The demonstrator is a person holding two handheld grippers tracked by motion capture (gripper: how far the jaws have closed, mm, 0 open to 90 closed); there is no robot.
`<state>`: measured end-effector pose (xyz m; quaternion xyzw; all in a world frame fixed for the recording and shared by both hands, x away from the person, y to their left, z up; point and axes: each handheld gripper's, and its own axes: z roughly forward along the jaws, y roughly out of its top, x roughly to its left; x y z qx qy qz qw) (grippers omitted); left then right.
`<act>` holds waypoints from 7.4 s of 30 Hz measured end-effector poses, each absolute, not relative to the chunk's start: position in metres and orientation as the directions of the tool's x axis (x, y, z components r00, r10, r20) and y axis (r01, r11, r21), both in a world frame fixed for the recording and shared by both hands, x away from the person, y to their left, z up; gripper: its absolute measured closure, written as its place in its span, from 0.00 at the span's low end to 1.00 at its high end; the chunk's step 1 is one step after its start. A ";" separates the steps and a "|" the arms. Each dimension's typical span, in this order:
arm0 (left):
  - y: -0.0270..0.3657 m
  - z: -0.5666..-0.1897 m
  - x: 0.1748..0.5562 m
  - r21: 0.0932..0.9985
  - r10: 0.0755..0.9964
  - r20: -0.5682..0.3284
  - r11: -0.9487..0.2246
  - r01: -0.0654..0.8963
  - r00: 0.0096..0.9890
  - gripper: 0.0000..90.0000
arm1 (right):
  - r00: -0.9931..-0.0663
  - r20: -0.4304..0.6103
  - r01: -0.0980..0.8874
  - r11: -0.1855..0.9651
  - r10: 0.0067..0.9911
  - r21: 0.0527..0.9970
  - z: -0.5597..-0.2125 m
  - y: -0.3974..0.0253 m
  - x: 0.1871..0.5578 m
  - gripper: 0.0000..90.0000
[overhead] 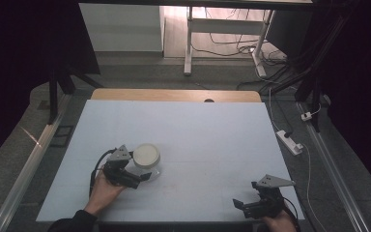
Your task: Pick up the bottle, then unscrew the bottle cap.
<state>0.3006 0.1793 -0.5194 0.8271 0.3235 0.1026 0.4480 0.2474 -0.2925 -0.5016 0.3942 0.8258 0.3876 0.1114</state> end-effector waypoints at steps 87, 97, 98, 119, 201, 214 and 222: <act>0.134 -0.465 0.320 0.839 0.535 -0.014 -0.453 0.302 0.845 0.09 | -0.666 0.124 0.564 0.389 0.735 0.728 -0.502 -0.293 0.248 0.00; 0.112 -0.453 0.327 0.848 0.499 -0.006 -0.457 0.269 0.867 0.09 | -0.669 0.123 0.560 0.388 0.733 0.732 -0.502 -0.293 0.248 0.00; 0.110 -0.453 0.328 0.850 0.497 -0.005 -0.455 0.266 0.868 0.09 | -0.669 0.124 0.560 0.387 0.733 0.732 -0.502 -0.293 0.248 0.00; 0.090 -0.453 0.331 0.851 0.465 -0.009 -0.461 0.251 0.885 0.09 | -0.669 0.124 0.560 0.388 0.733 0.732 -0.502 -0.293 0.247 0.00; 0.094 -0.454 0.326 0.812 0.438 -0.029 -0.514 0.277 0.899 0.09 | -0.838 0.083 0.333 0.386 0.539 0.860 -0.428 -0.173 0.296 0.00; 0.091 -0.456 0.325 0.804 0.428 -0.022 -0.530 0.271 0.903 0.09 | -0.852 0.057 0.301 0.398 0.520 0.866 -0.415 -0.147 0.310 0.00; 0.091 -0.455 0.325 0.802 0.424 -0.020 -0.534 0.268 0.906 0.09 | -0.865 0.044 0.279 0.406 0.500 0.871 -0.412 -0.120 0.317 0.00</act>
